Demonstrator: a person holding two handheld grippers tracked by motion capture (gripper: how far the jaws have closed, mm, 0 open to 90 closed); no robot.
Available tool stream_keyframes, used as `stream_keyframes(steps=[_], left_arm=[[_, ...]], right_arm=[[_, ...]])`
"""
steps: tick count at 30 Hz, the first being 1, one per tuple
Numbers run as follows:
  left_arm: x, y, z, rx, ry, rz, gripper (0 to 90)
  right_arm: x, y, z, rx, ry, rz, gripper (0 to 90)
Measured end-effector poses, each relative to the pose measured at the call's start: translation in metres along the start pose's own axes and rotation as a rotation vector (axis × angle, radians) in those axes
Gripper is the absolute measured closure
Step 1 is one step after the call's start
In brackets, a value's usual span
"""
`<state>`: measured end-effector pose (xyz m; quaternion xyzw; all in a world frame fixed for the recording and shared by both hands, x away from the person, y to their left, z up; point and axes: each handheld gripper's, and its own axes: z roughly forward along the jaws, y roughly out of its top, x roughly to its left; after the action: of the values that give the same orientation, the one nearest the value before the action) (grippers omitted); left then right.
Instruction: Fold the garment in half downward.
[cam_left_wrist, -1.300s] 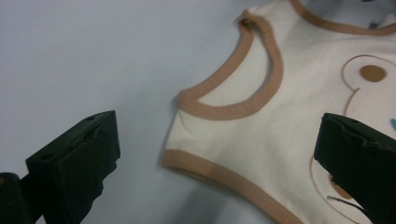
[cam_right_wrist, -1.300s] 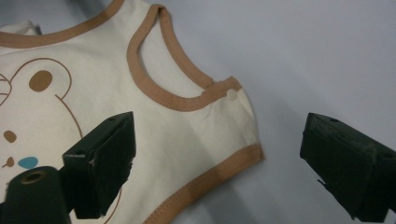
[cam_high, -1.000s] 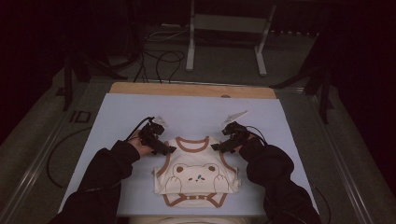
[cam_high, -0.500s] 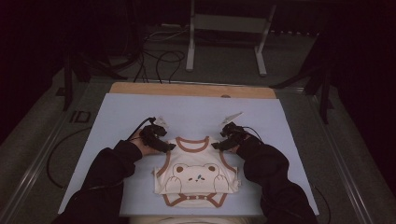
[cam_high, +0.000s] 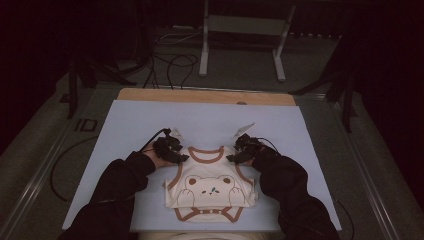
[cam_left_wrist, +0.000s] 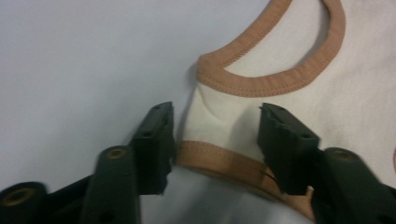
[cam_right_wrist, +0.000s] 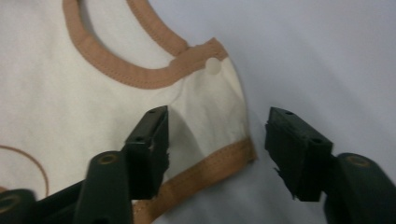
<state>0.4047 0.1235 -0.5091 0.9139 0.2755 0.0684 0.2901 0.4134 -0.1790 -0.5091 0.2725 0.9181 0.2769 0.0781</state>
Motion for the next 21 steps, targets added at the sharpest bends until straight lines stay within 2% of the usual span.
stream_keyframes(steps=[4,9,10,14,17,21], left_arm=[[-0.005,0.003,0.0,0.018,-0.008,0.011,59.7],[-0.008,0.005,0.001,0.031,-0.012,0.005,66.5],[-0.009,0.006,0.001,0.031,-0.018,0.01,69.7],[-0.01,0.006,0.001,0.03,-0.037,-0.003,78.8],[-0.011,0.007,0.001,0.037,-0.05,-0.002,83.6],[-0.011,0.008,0.002,0.04,-0.052,-0.002,84.9]], right_arm=[[0.002,0.0,0.0,-0.001,0.001,-0.011,47.5],[0.007,0.003,-0.002,0.013,0.021,-0.013,59.2],[0.007,0.003,-0.002,0.017,0.023,-0.034,61.5],[0.009,0.004,-0.002,0.02,0.031,-0.026,66.5],[0.009,0.005,-0.001,0.025,0.032,-0.04,70.7],[0.011,0.006,-0.001,0.032,0.043,-0.045,78.3]])
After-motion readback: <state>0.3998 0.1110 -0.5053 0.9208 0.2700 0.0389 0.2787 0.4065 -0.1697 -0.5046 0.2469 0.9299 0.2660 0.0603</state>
